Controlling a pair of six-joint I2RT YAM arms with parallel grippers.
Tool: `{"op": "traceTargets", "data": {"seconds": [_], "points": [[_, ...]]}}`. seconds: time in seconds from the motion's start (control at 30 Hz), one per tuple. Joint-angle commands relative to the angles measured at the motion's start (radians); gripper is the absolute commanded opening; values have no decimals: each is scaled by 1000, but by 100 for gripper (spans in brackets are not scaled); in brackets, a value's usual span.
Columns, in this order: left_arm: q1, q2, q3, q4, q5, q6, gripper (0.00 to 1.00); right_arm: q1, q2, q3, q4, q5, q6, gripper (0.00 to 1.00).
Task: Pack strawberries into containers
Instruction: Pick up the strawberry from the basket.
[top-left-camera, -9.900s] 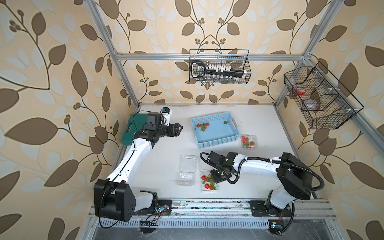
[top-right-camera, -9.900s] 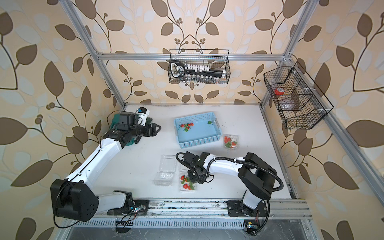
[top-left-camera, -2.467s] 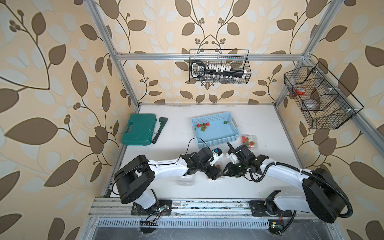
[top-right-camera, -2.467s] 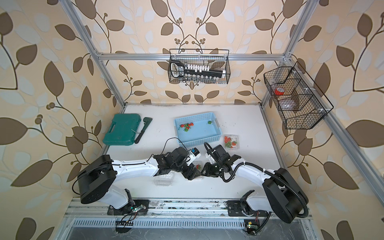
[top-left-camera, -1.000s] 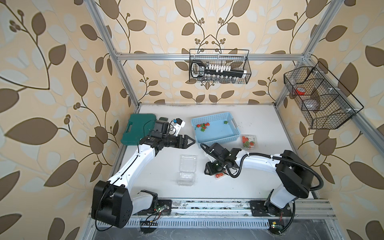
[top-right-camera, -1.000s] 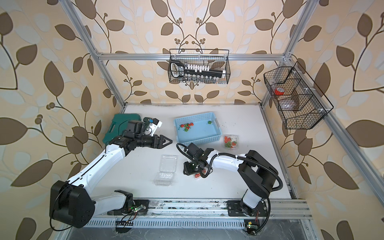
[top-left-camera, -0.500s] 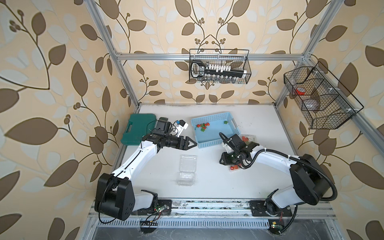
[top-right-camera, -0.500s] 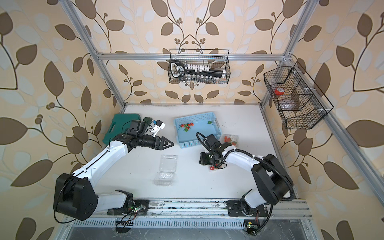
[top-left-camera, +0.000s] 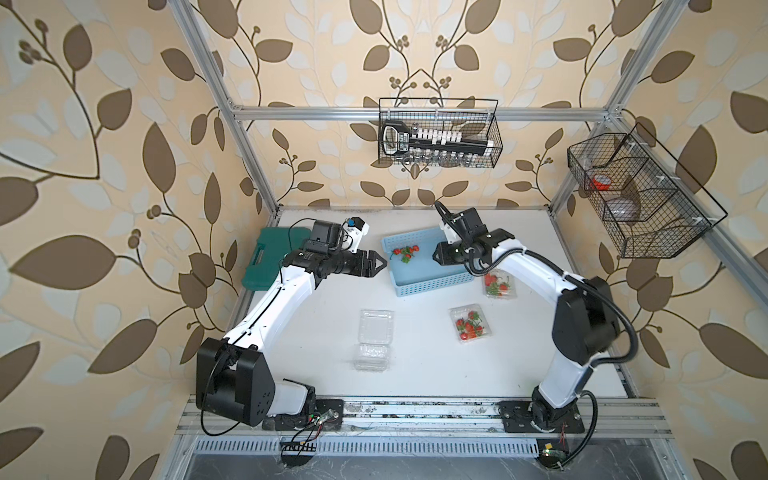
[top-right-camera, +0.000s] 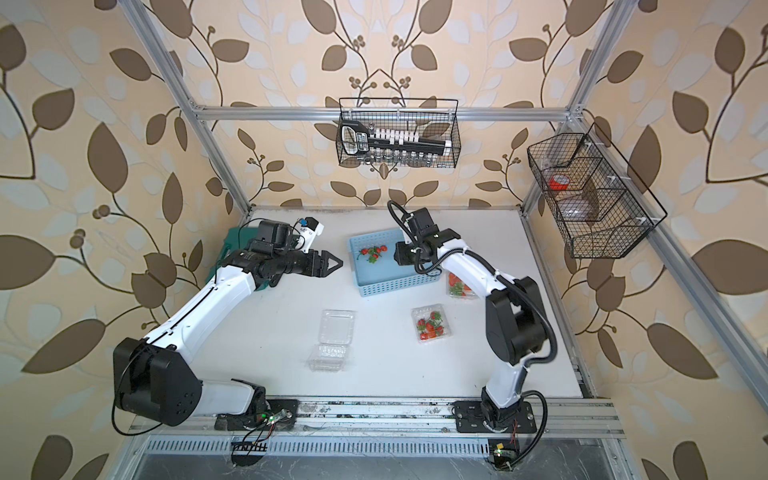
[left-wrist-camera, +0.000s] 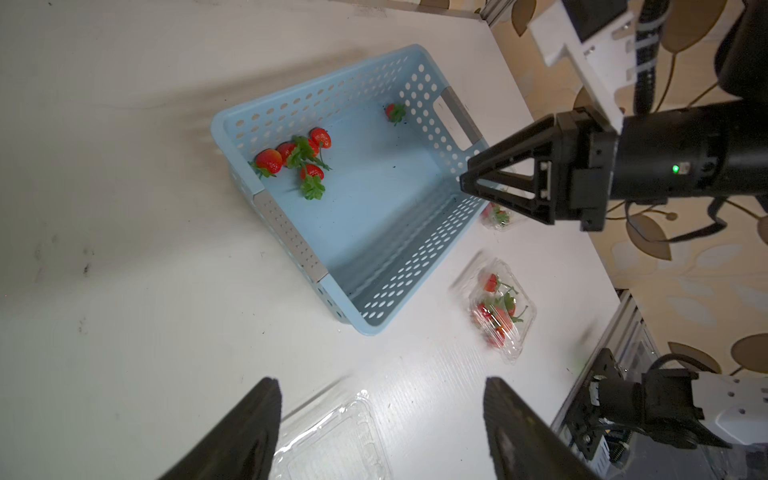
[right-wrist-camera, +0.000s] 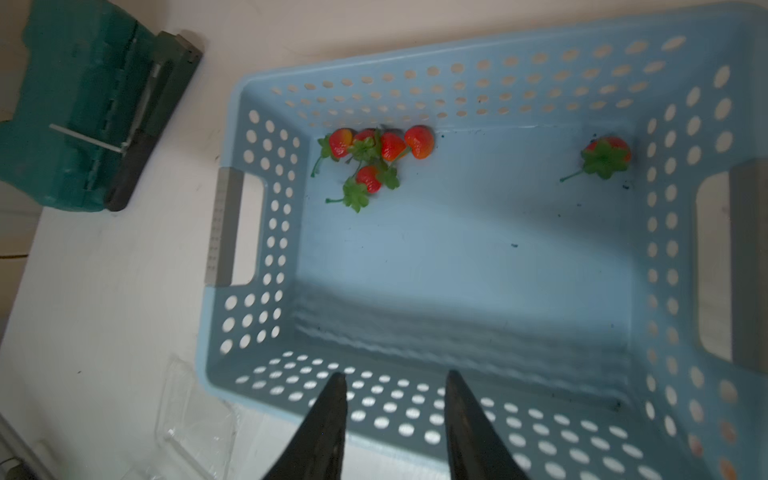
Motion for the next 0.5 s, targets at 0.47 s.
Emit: {"op": "traceTargets", "data": {"seconds": [0.47], "points": [[4, 19, -56, 44, -73, 53, 79, -59, 531, 588, -210, 429, -65, 41]]}}
